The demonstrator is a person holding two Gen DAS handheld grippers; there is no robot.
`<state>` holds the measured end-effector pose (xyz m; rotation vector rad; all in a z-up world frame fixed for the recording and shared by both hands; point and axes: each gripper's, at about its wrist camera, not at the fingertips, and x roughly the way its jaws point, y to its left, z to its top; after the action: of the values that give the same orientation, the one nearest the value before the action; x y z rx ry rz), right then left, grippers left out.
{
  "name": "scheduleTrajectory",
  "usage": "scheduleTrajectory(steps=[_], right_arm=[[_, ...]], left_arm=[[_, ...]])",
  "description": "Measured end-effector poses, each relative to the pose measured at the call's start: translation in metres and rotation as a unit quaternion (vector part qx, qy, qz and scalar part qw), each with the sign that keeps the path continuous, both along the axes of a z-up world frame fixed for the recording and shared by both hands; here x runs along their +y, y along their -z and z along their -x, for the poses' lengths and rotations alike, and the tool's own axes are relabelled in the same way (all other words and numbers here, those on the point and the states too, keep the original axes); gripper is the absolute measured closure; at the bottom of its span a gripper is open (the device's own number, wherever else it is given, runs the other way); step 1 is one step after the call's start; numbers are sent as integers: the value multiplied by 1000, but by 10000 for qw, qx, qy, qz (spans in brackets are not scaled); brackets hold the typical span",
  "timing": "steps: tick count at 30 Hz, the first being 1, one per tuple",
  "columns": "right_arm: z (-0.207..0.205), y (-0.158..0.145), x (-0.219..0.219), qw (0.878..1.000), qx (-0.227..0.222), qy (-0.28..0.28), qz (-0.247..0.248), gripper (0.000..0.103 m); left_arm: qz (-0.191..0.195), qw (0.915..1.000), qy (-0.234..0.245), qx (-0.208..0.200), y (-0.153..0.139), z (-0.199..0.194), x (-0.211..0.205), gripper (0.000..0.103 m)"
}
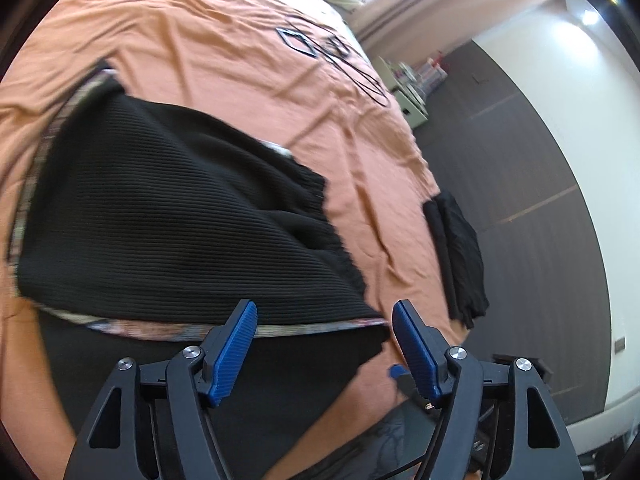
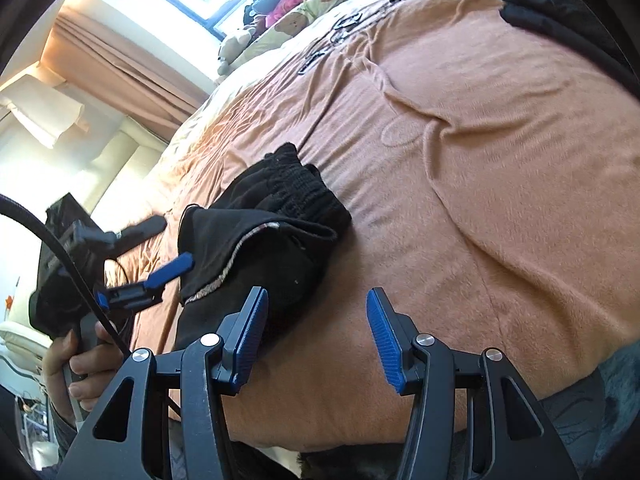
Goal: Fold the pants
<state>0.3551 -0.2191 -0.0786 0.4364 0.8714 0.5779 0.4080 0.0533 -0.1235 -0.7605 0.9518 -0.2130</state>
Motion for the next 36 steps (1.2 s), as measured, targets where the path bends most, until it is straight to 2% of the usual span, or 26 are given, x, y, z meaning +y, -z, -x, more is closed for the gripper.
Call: scheduleTrajectory(steps=[8,11,19,24,29,36], right_arm=[[-6,-24,34,9975,-500,-340,361,53],[-10,-31,55,9938,-705,-620,590,53],[-20,-35,114,9810,-888,-1315,1119,53],[-23,-35,155,9685,-1026,-1705,1497,53],[-28,-33,199,9534,-1102,-2097,1866,53],[-35,-25,260,9294,-1170,-2550,2398,53]], left_arm=[[-201,9983,-545,-8,4,32,61,31],[-250,9972,-704,-26,7,43,79,31],[-417,9947,-943,-40,15,74,119,31],[-434,9928,-1113,-2,23,90,140,30],[-450,9913,-1240,-29,27,108,158,24],[-379,9891,-1423,-94,31,130,184,23]])
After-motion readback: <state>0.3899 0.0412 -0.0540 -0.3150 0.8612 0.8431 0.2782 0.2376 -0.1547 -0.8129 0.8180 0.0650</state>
